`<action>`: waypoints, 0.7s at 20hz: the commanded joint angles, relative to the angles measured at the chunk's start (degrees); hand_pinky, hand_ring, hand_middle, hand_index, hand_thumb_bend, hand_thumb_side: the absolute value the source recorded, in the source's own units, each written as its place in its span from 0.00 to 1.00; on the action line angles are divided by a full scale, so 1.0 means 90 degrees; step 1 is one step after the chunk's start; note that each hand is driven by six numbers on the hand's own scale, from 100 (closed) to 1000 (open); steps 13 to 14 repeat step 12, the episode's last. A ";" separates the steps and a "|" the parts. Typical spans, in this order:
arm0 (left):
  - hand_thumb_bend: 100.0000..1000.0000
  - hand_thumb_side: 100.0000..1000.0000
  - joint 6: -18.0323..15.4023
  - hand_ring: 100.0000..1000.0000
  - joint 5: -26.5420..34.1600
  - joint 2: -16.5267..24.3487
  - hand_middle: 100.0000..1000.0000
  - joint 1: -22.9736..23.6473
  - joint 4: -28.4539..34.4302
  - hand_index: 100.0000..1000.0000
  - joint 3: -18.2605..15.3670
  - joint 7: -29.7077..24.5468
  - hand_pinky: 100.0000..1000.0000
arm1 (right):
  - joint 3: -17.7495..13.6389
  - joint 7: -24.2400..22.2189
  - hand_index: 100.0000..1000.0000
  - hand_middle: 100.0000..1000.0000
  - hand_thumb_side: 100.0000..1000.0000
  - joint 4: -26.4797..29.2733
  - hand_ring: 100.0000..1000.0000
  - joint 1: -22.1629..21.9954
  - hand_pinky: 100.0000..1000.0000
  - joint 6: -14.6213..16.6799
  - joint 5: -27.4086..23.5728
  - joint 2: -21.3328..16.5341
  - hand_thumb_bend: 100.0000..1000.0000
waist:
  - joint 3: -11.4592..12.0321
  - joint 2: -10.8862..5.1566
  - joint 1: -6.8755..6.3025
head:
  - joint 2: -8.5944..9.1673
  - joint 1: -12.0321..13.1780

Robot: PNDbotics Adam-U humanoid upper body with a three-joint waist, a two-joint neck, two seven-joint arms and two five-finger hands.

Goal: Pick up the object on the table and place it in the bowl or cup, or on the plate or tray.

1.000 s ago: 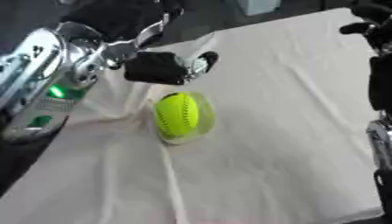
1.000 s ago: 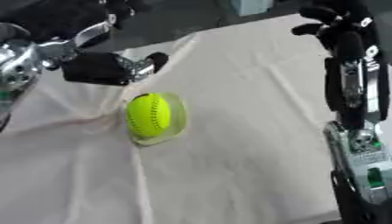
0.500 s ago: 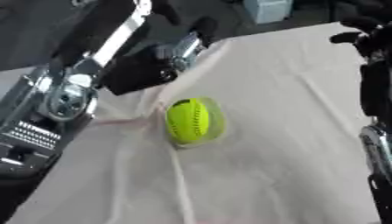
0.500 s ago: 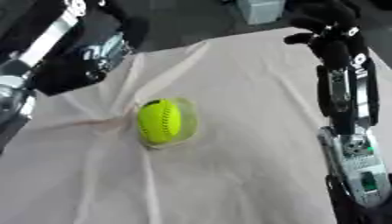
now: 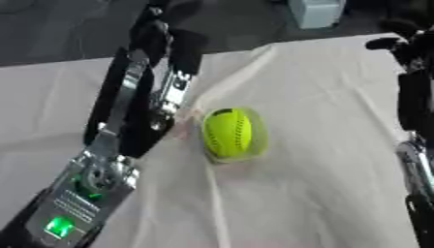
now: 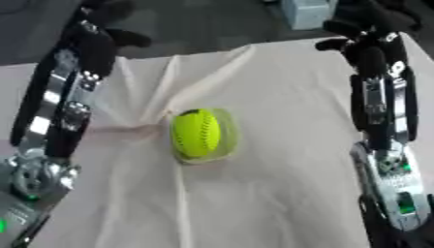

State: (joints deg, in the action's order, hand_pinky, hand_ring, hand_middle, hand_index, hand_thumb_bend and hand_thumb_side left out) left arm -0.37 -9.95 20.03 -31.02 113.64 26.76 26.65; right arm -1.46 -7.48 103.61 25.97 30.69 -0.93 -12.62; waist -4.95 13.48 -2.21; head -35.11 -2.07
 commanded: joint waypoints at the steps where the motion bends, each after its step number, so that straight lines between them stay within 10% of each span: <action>1: 0.03 1.00 -0.0348 0.75 0.0046 -0.0340 1.00 0.0135 0.0106 0.89 0.0050 0.0420 0.81 | -0.0054 0.0038 0.94 0.79 0.75 0.0119 0.78 0.0005 0.64 -0.0019 0.0009 0.0094 0.00 | 0.0010 -0.0054 0.0054 | 0.0116 -0.0034; 14: 0.00 1.00 -0.0674 0.74 -0.0644 -0.0528 1.00 0.0504 0.0106 0.89 0.0105 0.0714 0.78 | -0.0031 0.0035 0.94 0.81 0.74 0.0294 0.81 -0.0202 0.65 -0.0038 0.0017 0.0228 0.00 | 0.0048 -0.0059 0.0197 | -0.0041 0.0112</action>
